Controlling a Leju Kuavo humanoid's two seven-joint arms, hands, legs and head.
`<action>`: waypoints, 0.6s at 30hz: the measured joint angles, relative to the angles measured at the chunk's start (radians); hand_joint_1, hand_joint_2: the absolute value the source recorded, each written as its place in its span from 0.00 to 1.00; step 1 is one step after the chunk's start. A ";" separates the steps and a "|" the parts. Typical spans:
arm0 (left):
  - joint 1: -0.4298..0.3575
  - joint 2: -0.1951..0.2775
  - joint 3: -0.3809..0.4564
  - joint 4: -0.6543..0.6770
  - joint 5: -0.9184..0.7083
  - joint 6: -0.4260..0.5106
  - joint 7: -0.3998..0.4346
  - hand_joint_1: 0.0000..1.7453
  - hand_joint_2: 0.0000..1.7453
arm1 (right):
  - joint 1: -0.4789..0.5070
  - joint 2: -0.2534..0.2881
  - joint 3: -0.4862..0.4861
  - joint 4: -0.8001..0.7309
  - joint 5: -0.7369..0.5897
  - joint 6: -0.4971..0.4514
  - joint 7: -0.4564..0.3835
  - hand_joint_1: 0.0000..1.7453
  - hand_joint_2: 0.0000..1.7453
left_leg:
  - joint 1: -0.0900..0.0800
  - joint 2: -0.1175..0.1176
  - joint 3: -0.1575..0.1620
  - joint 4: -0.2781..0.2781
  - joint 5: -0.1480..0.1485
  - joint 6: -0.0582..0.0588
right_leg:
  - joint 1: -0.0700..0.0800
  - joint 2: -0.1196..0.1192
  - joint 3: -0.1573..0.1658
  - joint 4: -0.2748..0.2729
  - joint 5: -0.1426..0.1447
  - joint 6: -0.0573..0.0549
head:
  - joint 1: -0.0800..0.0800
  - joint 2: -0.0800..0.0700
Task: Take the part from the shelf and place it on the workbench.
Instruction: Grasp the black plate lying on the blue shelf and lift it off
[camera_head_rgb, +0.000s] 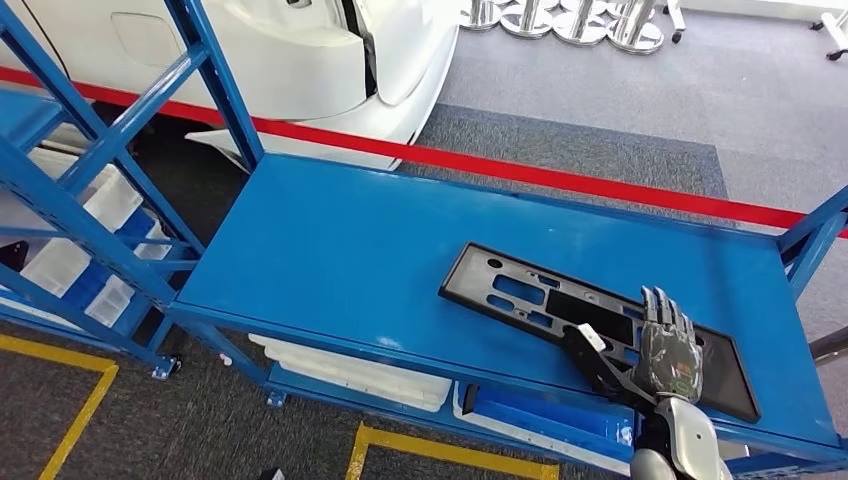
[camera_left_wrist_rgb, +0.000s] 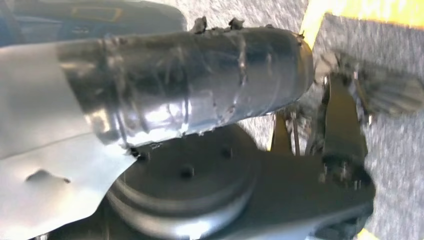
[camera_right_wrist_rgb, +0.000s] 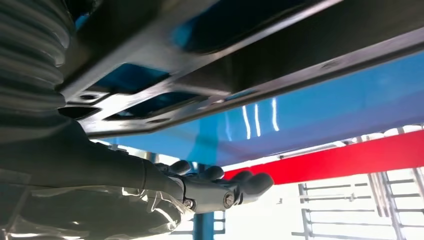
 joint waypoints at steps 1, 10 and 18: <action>0.000 -0.002 0.001 0.000 0.000 0.000 0.000 0.00 0.00 | -0.001 0.000 -0.001 0.000 0.000 0.000 0.000 0.00 1.00 | 0.003 -0.001 0.009 -0.005 -0.003 0.004 | -0.001 0.000 -0.022 0.038 -0.005 0.005 | 0.001 0.000; 0.002 -0.013 0.004 0.000 -0.004 0.011 0.003 0.00 0.00 | 0.002 -0.003 -0.011 0.004 -0.025 0.037 0.008 1.00 1.00 | 0.009 -0.010 0.087 -0.014 -0.064 -0.002 | -0.009 -0.001 -0.199 0.081 0.097 0.019 | 0.007 0.000; -0.005 -0.010 0.006 0.000 -0.014 0.009 0.004 0.00 0.00 | -0.006 -0.007 -0.016 0.002 -0.105 0.093 0.022 1.00 1.00 | 0.008 -0.008 0.048 0.115 -0.143 -0.038 | -0.007 0.000 -0.136 -0.005 0.127 -0.027 | 0.005 0.000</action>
